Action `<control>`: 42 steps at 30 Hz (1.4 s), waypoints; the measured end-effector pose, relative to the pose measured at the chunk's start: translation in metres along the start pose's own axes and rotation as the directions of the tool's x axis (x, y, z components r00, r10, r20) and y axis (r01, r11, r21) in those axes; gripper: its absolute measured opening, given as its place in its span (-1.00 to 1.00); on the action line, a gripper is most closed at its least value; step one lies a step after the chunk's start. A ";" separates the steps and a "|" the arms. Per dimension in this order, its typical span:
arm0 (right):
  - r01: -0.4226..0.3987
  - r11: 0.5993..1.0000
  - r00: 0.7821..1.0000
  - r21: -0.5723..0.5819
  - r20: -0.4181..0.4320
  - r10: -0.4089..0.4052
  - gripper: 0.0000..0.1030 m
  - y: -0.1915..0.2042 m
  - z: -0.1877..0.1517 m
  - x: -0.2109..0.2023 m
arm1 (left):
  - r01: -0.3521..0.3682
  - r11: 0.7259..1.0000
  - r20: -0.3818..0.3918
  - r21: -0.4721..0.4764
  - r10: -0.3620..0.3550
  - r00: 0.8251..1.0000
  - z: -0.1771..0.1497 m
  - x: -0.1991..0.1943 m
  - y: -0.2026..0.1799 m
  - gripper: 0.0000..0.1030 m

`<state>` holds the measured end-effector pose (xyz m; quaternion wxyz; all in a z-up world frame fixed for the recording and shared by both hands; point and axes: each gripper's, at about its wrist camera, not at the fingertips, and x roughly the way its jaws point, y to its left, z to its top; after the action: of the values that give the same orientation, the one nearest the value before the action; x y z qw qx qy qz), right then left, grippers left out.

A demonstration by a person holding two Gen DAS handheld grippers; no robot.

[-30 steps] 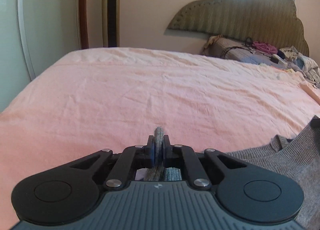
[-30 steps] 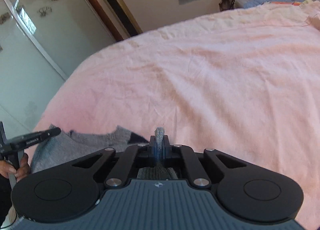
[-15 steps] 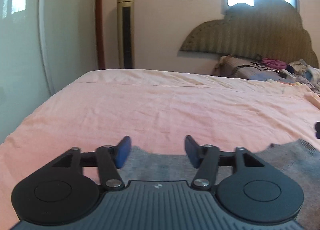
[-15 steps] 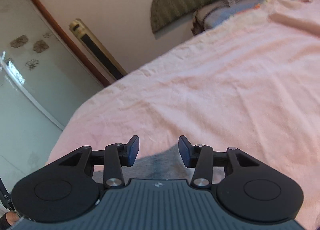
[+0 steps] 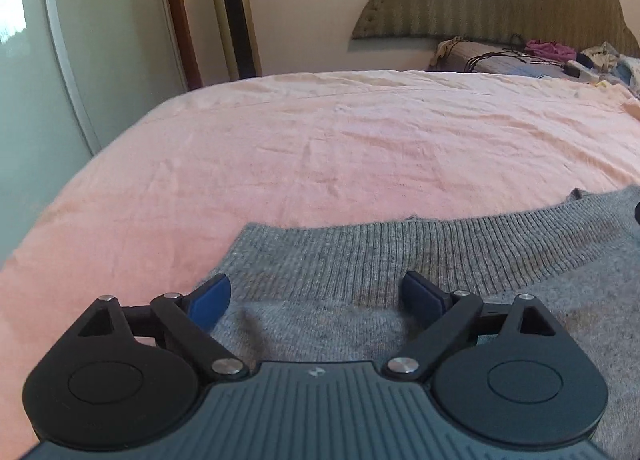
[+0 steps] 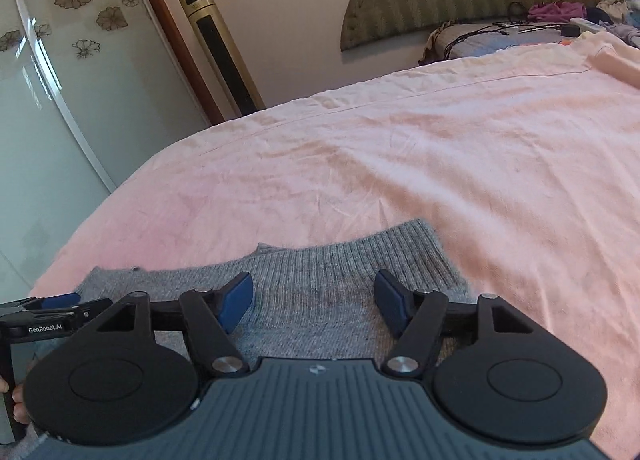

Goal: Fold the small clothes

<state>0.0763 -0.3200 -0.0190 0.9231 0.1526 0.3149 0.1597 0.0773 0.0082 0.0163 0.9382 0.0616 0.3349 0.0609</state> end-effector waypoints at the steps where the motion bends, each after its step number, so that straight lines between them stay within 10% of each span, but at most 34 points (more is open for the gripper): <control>1: 0.028 1.000 1.000 0.001 -0.008 -0.028 0.30 0.006 0.000 -0.006 | 0.008 1.000 0.017 -0.002 -0.008 1.000 -0.004 -0.015 -0.003 0.80; 5: -0.022 0.997 1.000 -0.069 0.021 0.024 0.71 0.030 -0.018 -0.041 | 0.163 0.986 0.028 0.028 -0.164 0.986 -0.028 -0.051 -0.016 0.81; 8: 0.081 0.977 0.995 -0.196 -0.035 -0.090 0.77 0.034 -0.040 -0.031 | 0.205 0.979 0.009 -0.018 -0.205 0.979 -0.039 -0.041 -0.006 0.85; 42: 0.168 0.943 0.984 -0.286 -0.005 -0.177 1.00 0.064 -0.085 -0.095 | 0.193 0.981 -0.038 -0.025 -0.194 0.980 -0.088 -0.106 -0.001 1.00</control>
<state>-0.0610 -0.2844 -0.0082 0.9408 -0.0124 0.3151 0.1242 -0.0600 -0.0027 0.0144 0.9333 0.0178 0.3577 -0.0259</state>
